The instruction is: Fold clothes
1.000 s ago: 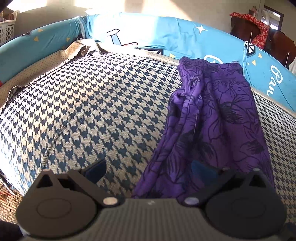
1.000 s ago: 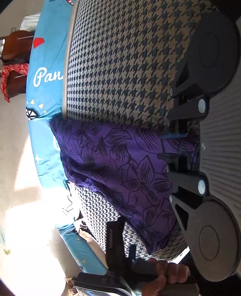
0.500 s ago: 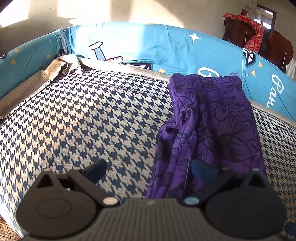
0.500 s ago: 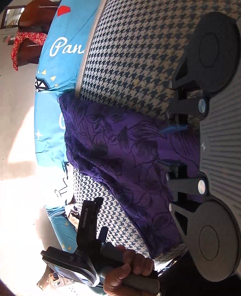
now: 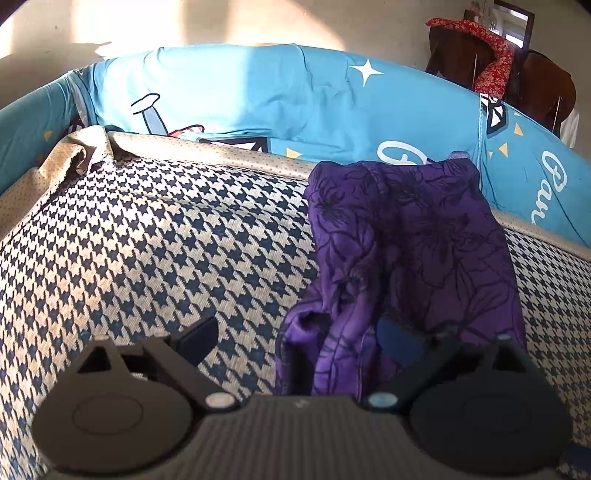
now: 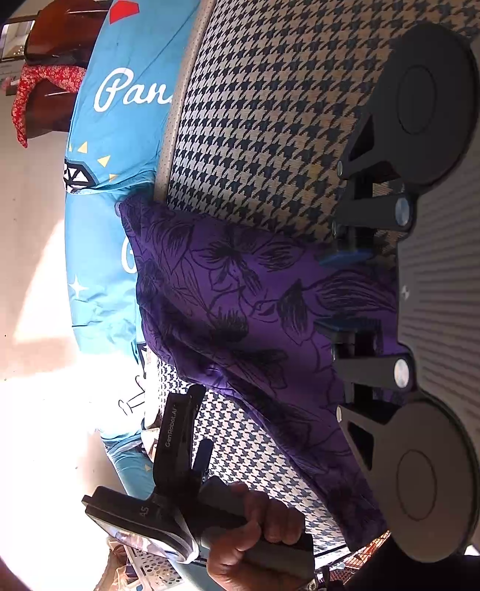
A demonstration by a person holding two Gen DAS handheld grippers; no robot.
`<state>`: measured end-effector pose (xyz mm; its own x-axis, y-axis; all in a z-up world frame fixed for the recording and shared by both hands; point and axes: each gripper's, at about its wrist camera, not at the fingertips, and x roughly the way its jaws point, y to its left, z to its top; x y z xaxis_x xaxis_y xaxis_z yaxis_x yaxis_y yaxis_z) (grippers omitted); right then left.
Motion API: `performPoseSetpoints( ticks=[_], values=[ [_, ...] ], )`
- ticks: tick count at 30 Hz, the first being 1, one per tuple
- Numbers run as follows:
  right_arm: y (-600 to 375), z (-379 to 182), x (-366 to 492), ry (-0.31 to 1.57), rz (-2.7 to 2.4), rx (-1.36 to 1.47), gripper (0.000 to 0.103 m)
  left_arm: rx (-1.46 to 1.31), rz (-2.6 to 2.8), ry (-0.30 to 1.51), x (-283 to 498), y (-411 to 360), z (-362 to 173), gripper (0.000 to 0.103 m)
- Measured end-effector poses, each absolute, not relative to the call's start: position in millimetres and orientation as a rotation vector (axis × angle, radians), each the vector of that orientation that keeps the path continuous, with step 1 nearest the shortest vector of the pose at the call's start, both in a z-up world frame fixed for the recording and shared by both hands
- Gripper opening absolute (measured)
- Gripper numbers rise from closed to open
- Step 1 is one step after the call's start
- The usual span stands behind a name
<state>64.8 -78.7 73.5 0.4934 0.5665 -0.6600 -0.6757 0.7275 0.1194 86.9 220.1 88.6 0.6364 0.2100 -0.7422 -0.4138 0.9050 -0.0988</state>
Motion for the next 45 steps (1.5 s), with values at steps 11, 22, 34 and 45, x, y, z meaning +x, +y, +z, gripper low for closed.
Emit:
performPoseSetpoints(
  ticks=[11, 22, 34, 45],
  values=[
    [-77, 73, 92, 0.761, 0.728, -0.1, 0.033, -0.25, 0.412, 0.859, 106, 240, 71, 0.099],
    [-72, 71, 101, 0.773, 0.707, -0.082, 0.033, -0.304, 0.518, 0.933, 111, 271, 46, 0.099],
    [-71, 72, 100, 0.758, 0.707, -0.094, 0.036, -0.396, 0.451, 0.899, 85, 268, 85, 0.099],
    [-70, 70, 100, 0.76, 0.703, -0.104, 0.037, -0.357, 0.338, 0.953, 86, 239, 73, 0.1]
  ],
)
